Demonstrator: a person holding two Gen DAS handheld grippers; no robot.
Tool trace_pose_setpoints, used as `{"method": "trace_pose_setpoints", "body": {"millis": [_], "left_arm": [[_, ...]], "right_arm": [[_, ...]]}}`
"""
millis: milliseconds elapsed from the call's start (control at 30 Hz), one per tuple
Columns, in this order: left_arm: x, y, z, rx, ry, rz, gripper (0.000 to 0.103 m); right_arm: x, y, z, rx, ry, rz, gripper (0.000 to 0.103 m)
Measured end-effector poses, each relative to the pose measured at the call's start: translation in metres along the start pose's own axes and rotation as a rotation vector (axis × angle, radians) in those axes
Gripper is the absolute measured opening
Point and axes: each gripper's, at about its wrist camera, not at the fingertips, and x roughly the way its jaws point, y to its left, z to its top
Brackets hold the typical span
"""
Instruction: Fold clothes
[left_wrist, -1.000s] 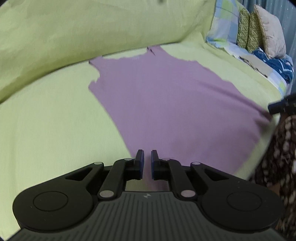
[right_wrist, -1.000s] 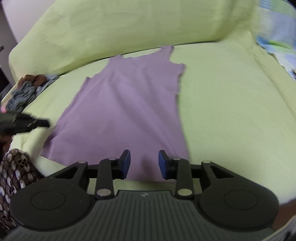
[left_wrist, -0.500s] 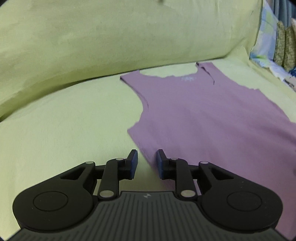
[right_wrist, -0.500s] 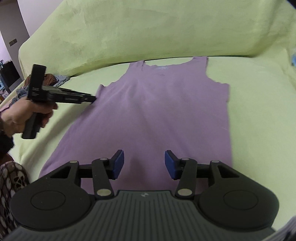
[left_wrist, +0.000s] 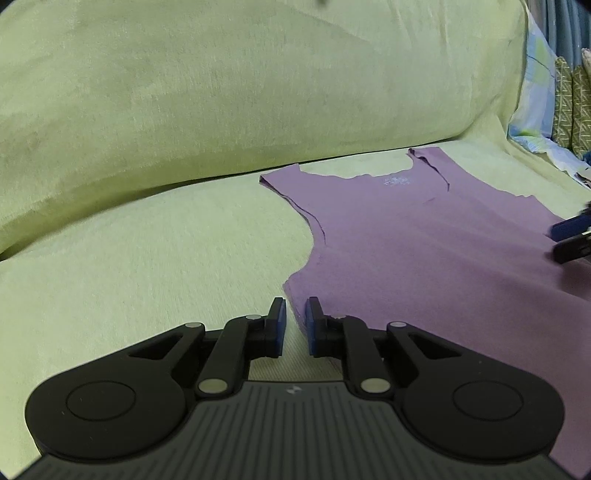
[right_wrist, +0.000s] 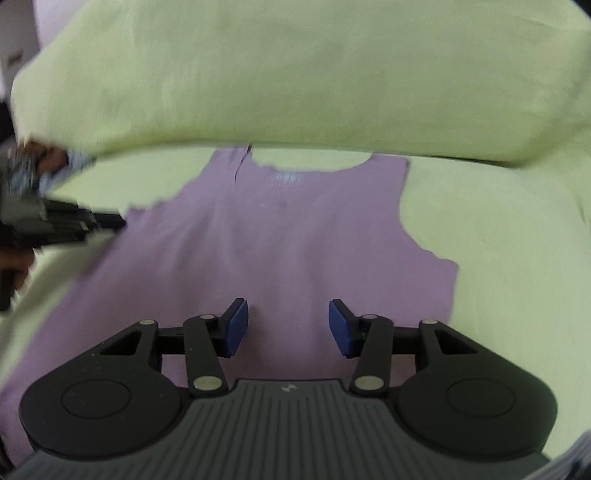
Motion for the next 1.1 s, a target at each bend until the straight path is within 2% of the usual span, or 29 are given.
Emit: {"method": "trace_pose_setpoints", "body": {"millis": [100,233,367,433,500,533,633,800,900,1000,1100], "left_arm": [[-0.005,0.006,0.003,-0.040,-0.024,-0.039,0.015],[-0.025,0.017,0.010,-0.128,-0.118,-0.085,0.015],[-0.030,0.001,0.015,-0.105,-0.143,-0.150,0.015],[-0.021,-0.023,0.015,-0.042,-0.109,-0.202,0.015],[-0.008,-0.042,0.012,0.019,-0.058,-0.216,0.016],[-0.002,-0.049,0.010,0.040,-0.034,-0.220,0.016],[0.006,-0.061,0.005,0.067,-0.031,-0.220,0.016],[0.007,-0.057,0.004,0.020,-0.036,-0.246,0.017],[0.003,-0.055,0.003,0.004,-0.041,-0.243,0.019],[0.002,-0.053,0.002,-0.013,-0.047,-0.236,0.019],[0.001,-0.053,0.001,-0.016,-0.049,-0.240,0.021]], "right_arm": [[0.018,-0.011,0.012,-0.039,0.009,0.007,0.037],[0.032,-0.026,0.025,-0.008,-0.016,-0.027,0.030],[0.033,-0.026,0.034,0.012,-0.080,-0.051,0.029],[0.030,-0.022,0.034,0.022,-0.091,-0.060,0.028],[0.040,-0.020,0.029,0.010,-0.049,-0.093,0.027],[0.043,-0.021,0.028,0.003,-0.056,-0.096,0.027],[0.053,-0.026,0.035,0.016,-0.068,-0.109,0.027],[0.086,-0.042,0.065,0.026,-0.070,-0.128,0.028],[0.090,-0.045,0.078,0.047,-0.072,-0.120,0.028],[0.076,-0.044,0.085,0.027,-0.155,-0.163,0.028],[0.097,-0.057,0.090,0.044,-0.100,-0.165,0.028]]}}
